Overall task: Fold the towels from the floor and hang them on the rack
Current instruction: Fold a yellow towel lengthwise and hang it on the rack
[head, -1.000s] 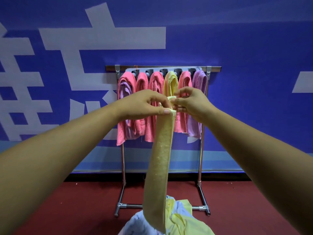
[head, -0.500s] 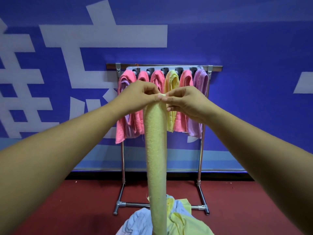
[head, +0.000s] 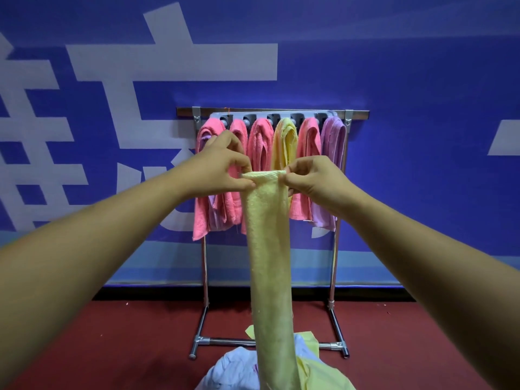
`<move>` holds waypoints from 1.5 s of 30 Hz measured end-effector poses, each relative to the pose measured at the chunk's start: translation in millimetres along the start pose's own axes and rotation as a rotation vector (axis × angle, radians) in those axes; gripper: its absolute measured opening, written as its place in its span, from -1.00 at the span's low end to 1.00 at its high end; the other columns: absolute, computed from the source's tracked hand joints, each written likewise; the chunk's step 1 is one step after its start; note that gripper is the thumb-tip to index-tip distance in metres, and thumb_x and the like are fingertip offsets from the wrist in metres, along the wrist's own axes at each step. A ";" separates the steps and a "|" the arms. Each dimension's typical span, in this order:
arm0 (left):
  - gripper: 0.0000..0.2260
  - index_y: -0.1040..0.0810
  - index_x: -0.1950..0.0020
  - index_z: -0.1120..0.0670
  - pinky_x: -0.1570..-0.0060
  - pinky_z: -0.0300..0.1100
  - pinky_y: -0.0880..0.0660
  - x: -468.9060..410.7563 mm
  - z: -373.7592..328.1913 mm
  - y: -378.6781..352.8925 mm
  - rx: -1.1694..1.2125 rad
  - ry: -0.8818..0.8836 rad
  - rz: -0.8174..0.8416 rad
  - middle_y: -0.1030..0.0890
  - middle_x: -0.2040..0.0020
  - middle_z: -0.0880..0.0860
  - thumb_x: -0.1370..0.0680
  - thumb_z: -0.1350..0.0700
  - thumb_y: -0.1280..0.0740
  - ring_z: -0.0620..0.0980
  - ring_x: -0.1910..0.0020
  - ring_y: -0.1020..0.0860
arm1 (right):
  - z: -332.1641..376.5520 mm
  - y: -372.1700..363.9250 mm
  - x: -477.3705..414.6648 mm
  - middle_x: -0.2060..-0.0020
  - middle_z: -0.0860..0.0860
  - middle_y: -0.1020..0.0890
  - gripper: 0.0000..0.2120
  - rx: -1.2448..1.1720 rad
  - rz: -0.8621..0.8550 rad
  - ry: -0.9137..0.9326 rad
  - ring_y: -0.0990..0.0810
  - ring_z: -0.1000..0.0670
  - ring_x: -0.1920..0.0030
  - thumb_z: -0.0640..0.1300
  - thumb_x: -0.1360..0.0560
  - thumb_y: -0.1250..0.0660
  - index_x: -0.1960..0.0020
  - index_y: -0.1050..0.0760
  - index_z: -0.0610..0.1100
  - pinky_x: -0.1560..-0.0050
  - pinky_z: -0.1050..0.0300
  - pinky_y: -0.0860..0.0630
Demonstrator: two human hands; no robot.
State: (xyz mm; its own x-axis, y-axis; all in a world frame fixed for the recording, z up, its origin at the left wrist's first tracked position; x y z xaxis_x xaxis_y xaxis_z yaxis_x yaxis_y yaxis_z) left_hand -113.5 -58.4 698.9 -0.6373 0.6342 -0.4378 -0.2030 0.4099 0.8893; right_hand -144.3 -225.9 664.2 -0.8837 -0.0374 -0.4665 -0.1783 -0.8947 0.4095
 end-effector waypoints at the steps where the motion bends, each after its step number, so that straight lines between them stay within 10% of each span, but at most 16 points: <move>1: -0.84 -0.60 0.12 -0.07 -0.11 -0.18 -0.34 -0.3 -5.3 2.3 -0.069 -0.028 -0.044 -0.36 -0.15 -0.02 -0.46 -0.13 -0.45 -0.08 -0.16 -0.36 | -1.9 -0.1 0.1 0.31 -0.10 -0.62 -0.85 -0.001 -0.017 -0.009 -0.61 0.02 0.27 -0.25 -0.53 -0.39 0.12 -0.60 -0.36 -0.03 0.01 -0.62; 8: -0.75 -0.51 0.11 0.28 0.11 -0.13 -0.56 4.9 -7.8 -21.7 0.588 0.107 0.295 -0.55 0.24 0.11 -0.57 0.08 -0.39 -0.02 0.23 -0.56 | 2.2 -0.2 -0.4 0.28 -0.11 -0.59 -0.86 -0.144 -0.024 -0.018 -0.58 -0.01 0.23 -0.32 -0.55 -0.34 0.19 -0.58 -0.25 0.06 0.15 -0.60; 15: -0.77 -0.51 0.24 0.08 0.43 -0.44 -0.29 -0.2 -14.9 5.2 0.102 0.009 -0.068 -0.47 0.39 -0.07 -0.51 0.01 -0.45 -0.22 0.44 -0.40 | -6.2 1.5 -0.2 0.27 -0.13 -0.57 -0.88 -0.164 -0.083 -0.039 -0.57 -0.08 0.22 -0.32 -0.52 -0.36 0.19 -0.53 -0.21 -0.01 0.02 -0.60; 20: -0.81 -0.56 0.11 0.22 0.21 -0.28 -0.56 -2.5 1.3 -6.5 0.668 0.095 -0.017 -0.60 0.26 0.03 -0.50 0.11 -0.47 -0.14 0.25 -0.57 | -6.3 6.6 -2.7 0.33 0.02 -0.55 -0.86 -0.213 -0.159 -0.029 -0.51 0.00 0.22 -0.30 -0.51 -0.36 0.21 -0.52 -0.15 0.07 0.06 -0.50; 24: -0.81 -0.56 -0.03 0.10 0.30 -0.38 -0.45 -2.3 3.4 -7.2 0.573 0.099 -0.091 -0.54 0.31 -0.07 -0.49 0.09 -0.49 -0.21 0.32 -0.51 | -9.2 3.2 -6.5 0.29 0.00 -0.59 -0.84 -0.319 -0.142 -0.051 -0.58 -0.05 0.15 -0.29 -0.52 -0.35 0.21 -0.49 -0.11 -0.01 -0.03 -0.55; 27: -0.76 -0.62 -0.17 -0.05 -0.04 -0.20 -0.56 -3.1 4.0 -14.3 0.521 0.133 -0.009 -0.65 0.09 -0.08 -0.51 -0.01 -0.45 -0.11 0.05 -0.62 | -12.5 0.7 -7.9 0.30 -0.01 -0.58 -0.83 -0.332 -0.145 -0.064 -0.58 -0.02 0.18 -0.30 -0.51 -0.35 0.21 -0.46 -0.11 0.07 0.04 -0.55; 40: -0.92 -0.68 0.05 0.03 -0.04 -0.04 -0.59 -2.4 2.1 -22.5 0.602 0.144 -0.061 -0.70 0.11 0.05 -0.51 0.04 -0.46 0.04 0.05 -0.66 | -4.7 -15.2 -6.1 -0.04 -0.17 -0.69 -0.73 -0.115 0.192 -0.035 -0.66 -0.13 -0.07 -0.10 -0.50 -0.48 -0.18 -0.62 -0.15 -0.14 -0.13 -0.55; 45: -0.92 -0.68 0.04 0.02 0.00 -0.10 -0.56 -3.9 1.8 -26.0 0.633 0.135 -0.052 -0.68 0.19 -0.02 -0.50 0.06 -0.47 -0.09 0.15 -0.62 | 8.9 -10.1 -9.1 0.20 -0.09 -0.65 -0.81 0.196 0.168 0.087 -0.53 0.13 0.23 -0.07 -0.54 -0.44 -0.04 -0.66 -0.19 0.22 0.24 -0.44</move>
State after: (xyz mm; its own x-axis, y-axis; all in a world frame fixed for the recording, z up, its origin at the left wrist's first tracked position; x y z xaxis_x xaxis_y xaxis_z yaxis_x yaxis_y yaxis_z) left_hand -104.4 -70.3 677.3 -0.7349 0.5316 -0.4211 0.2145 0.7712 0.5993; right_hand -138.2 -212.5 671.3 -0.8692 -0.2234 -0.4411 -0.1204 -0.7696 0.6270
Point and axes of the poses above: each hand's wrist, its own x-axis away from the middle knuckle, its own y-axis out of the back of the hand, z = x × y, the point moved 9 cm from there along -x, towards the middle knuckle
